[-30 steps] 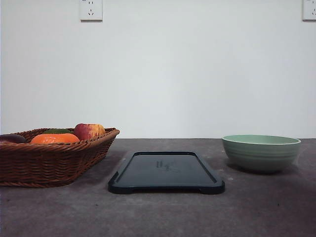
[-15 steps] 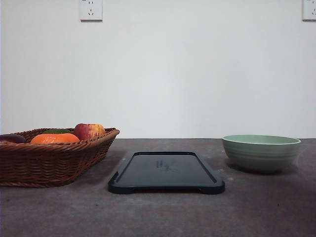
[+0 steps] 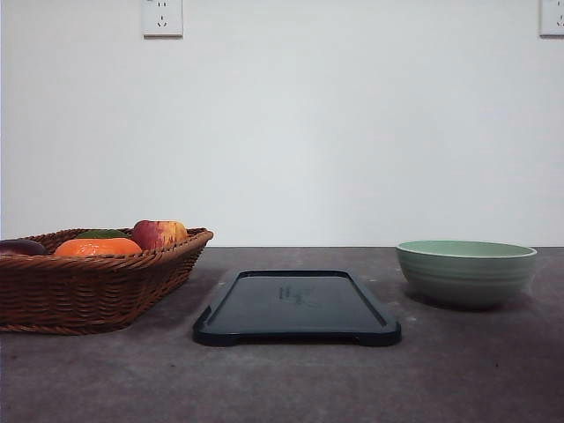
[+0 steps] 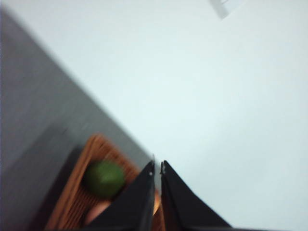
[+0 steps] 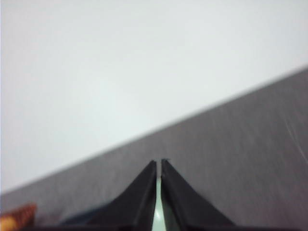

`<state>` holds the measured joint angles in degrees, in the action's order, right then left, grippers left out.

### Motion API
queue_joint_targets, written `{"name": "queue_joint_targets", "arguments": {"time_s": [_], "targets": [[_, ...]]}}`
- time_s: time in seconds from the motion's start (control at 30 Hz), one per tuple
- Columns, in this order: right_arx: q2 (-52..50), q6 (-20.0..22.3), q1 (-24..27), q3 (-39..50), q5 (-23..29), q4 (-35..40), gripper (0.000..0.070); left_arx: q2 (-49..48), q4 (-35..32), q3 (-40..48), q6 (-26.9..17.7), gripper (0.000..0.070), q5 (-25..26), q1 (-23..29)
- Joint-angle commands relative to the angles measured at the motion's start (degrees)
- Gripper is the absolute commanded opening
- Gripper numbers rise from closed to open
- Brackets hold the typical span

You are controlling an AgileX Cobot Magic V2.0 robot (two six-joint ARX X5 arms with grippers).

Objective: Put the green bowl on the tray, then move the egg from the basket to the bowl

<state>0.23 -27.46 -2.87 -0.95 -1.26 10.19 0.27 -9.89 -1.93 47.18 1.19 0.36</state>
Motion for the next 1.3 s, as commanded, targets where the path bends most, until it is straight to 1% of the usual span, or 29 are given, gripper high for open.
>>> {"name": "queue_joint_targets", "arguments": {"time_s": [0.0, 0.13, 0.2, 0.3, 0.4, 0.47, 0.6, 0.7, 0.8, 0.9, 1.03, 1.1, 1.27], "targets": [[0.0, 0.6, 0.1, -0.8, 0.5, 1.0, 0.0007, 0.0, -0.8, -1.0, -5.6, 0.0011, -0.7, 0.1], [1.5, 2.7, 0.1, -4.4, 0.5, -0.7, 0.0006, 1.0, 0.6, -4.9, -11.8, 0.0011, -2.7, 0.1], [3.1, 3.2, 0.1, -6.4, 0.4, -1.6, 0.0006, 2.6, 1.9, -7.3, -14.0, 0.0011, -2.8, 0.1], [6.9, 5.5, 0.1, -10.0, -0.4, -3.5, 0.0006, 6.3, 6.2, -12.0, -16.7, 0.0011, -2.7, 0.1], [11.5, 7.1, 0.0, -14.5, -1.0, -7.8, 0.0006, 10.8, 11.6, -16.9, -18.9, 0.0011, -2.1, 0.0], [14.9, 7.8, 0.0, -17.7, -2.1, -11.3, 0.0006, 14.0, 14.8, -20.2, -20.6, 0.0011, -0.6, 0.0], [21.8, 11.1, 0.0, -23.8, -4.9, -17.4, 0.0006, 20.5, 19.0, -25.7, -25.4, 0.0011, 5.0, 0.0], [26.7, 14.4, 0.0, -27.8, -7.2, -21.5, 0.0006, 25.6, 22.7, -29.4, -28.9, 0.0011, 8.7, 0.0], [32.1, 18.8, 0.0, -31.8, -10.0, -25.8, 0.0006, 30.7, 26.9, -32.9, -32.4, 0.0011, 12.0, 0.0], [36.6, 22.2, 0.0, -34.2, -12.9, -28.6, 0.0007, 35.6, 31.0, -35.8, -36.3, 0.0011, 14.6, 0.0], [42.2, 25.4, 0.0, -36.5, -16.0, -31.8, 0.0007, 41.4, 35.8, -38.9, -41.1, 0.001, 15.8, 0.0], [44.6, 25.9, 0.0, -37.1, -16.7, -32.8, 0.0007, 43.9, 37.4, -39.9, -42.6, 0.001, 15.9, 0.0], [48.1, 26.8, 0.0, -37.1, -17.4, -33.0, 0.0007, 46.6, 37.8, -40.1, -43.2, 0.0011, 15.9, -0.1]]}}
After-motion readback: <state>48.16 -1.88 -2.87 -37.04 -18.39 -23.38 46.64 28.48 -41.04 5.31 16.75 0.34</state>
